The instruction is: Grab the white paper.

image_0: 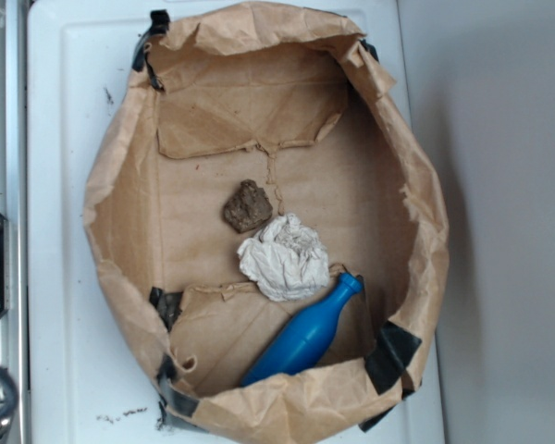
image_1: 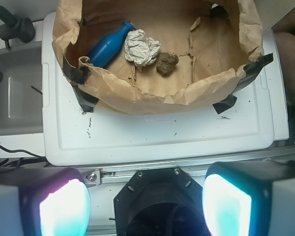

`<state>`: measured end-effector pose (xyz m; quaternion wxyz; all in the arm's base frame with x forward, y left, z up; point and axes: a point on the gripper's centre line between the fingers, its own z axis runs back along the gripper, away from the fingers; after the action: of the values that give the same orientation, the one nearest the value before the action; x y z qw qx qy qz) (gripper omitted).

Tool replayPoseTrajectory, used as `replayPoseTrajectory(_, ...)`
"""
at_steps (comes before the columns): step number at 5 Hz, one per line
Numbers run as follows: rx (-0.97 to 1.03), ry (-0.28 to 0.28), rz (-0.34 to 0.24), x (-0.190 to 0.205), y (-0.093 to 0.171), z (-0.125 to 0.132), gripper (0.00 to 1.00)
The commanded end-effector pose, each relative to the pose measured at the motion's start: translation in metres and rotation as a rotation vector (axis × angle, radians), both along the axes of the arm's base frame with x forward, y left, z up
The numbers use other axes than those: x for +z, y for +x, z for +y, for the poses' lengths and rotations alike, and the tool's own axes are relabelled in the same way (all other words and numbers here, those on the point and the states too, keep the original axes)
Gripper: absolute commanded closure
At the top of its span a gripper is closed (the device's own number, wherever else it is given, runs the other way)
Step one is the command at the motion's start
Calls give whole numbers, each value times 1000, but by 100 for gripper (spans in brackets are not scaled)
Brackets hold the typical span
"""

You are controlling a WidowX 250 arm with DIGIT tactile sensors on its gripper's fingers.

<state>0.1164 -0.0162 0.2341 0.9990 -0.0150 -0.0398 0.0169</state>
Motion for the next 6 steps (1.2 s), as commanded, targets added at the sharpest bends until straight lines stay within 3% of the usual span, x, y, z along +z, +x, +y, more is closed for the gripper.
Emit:
replayPoseTrajectory(1, -122, 95, 60, -16, 97, -12, 0)
replayPoseTrajectory(2, -346, 60, 130, -31, 145, -7, 0)
replayPoseTrajectory(3, -584, 148, 19, -40, 157, -5, 0)
replayPoseTrajectory(6, -584, 148, 19, -40, 157, -5, 0)
